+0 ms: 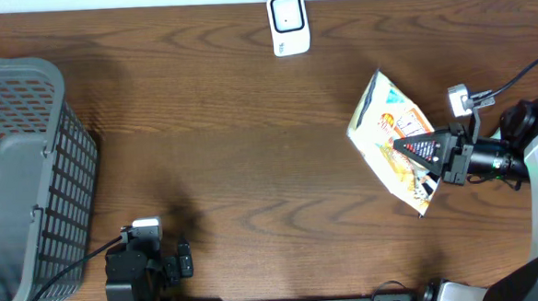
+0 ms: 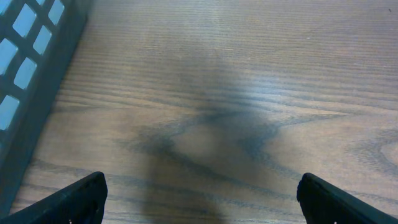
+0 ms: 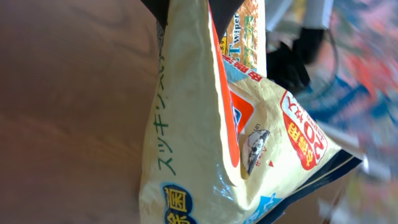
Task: Scan the item barcode
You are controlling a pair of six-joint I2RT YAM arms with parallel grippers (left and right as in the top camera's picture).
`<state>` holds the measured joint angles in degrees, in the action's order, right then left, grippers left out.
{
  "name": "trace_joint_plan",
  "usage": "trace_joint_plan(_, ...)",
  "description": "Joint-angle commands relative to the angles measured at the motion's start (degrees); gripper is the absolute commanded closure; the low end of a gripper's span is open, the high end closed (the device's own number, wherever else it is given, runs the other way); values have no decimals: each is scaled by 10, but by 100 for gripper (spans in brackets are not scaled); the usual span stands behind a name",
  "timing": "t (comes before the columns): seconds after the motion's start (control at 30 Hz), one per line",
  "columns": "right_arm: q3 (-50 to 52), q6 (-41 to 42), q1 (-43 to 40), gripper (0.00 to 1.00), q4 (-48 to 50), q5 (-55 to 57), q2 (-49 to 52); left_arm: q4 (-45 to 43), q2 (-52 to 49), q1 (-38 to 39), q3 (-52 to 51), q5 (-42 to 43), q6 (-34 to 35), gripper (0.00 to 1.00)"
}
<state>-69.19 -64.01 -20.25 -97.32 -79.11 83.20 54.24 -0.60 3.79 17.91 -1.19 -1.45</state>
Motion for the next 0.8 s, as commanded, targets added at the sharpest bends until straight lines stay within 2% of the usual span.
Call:
trace_joint_plan(0.0, -1, -100, 10, 99, 0, -57, -8, 23, 3, -2, -2, 6, 3, 3)
trace_joint_plan(0.1, -1, -226, 14, 99, 0, -104, -8, 23, 3, -2, -2, 6, 3, 2)
trace_joint_plan(0.2, 1, -395, 31, 99, 6, -94, -8, 23, 3, -2, -2, 6, 3, 2)
trace_joint_plan(0.27, 4, -458, 43, 99, 16, -100, -4, 23, 3, -2, -2, 6, 3, 2)
trace_joint_plan(0.47, 2, -487, 99, 99, 84, -104, -2, 23, 3, -2, -2, 6, 3, 2)
trace_joint_plan(0.63, 1, -563, 161, 99, 140, -104, -5, 23, 3, -2, -2, 6, 3, 2)
trace_joint_plan(0.7, 1, -527, 169, 99, 182, -104, -4, 23, 3, -2, -2, 6, 3, 2)
trace_joint_plan(0.77, 1, -443, 169, 99, 212, -96, -3, 23, 3, -2, -2, 6, 3, 2)
